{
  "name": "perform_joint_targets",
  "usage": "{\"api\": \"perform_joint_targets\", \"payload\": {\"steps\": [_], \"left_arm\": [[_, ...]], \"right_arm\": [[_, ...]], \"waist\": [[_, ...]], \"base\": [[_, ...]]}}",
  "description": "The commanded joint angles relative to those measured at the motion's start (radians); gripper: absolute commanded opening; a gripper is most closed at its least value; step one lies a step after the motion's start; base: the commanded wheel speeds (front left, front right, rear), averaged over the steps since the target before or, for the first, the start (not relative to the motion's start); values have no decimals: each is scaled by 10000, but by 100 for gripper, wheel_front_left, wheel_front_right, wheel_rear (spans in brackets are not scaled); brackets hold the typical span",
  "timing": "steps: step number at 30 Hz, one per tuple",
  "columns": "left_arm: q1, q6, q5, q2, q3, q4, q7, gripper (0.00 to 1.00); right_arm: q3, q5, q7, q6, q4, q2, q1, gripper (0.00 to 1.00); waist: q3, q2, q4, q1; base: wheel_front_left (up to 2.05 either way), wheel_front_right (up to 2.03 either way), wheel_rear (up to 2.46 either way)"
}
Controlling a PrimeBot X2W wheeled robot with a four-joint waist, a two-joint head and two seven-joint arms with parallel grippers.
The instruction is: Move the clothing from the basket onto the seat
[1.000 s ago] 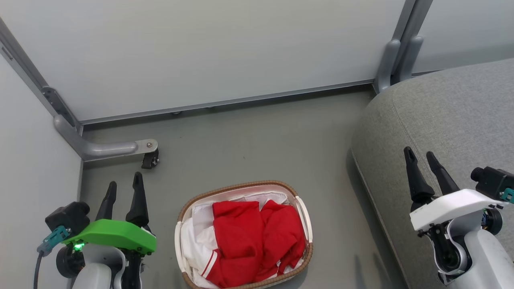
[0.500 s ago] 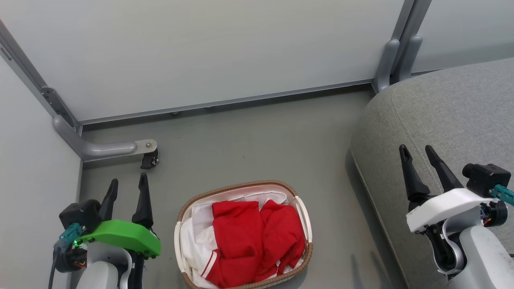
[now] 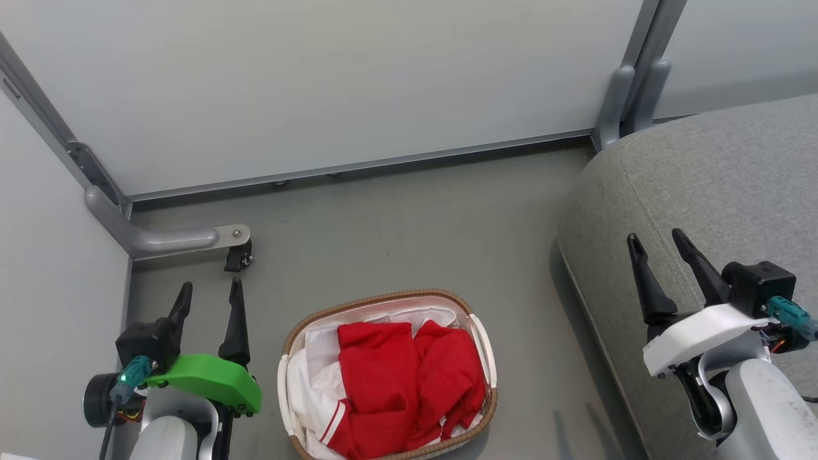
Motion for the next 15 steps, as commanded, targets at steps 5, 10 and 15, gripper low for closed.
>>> {"api": "perform_joint_targets", "payload": {"steps": [5,10,15], "left_arm": [[-179,47,616,108,-56,47,-165,100],[-137,56,994,83,-60,113,-271,100],[-124,58,1322,33,25,167,-374,100]], "right_arm": [[84,-604,-176,3,18,-144,-216,100],[144,-1011,-285,2,67,-166,-191,100],[191,-1402,-386,2,109,-174,-204,100]], "waist": [[-16,0,-8,0],[-39,0,-17,0],[-18,0,-33,0]], "base": [[0,0,0],[0,0,0],[0,0,0]]}}
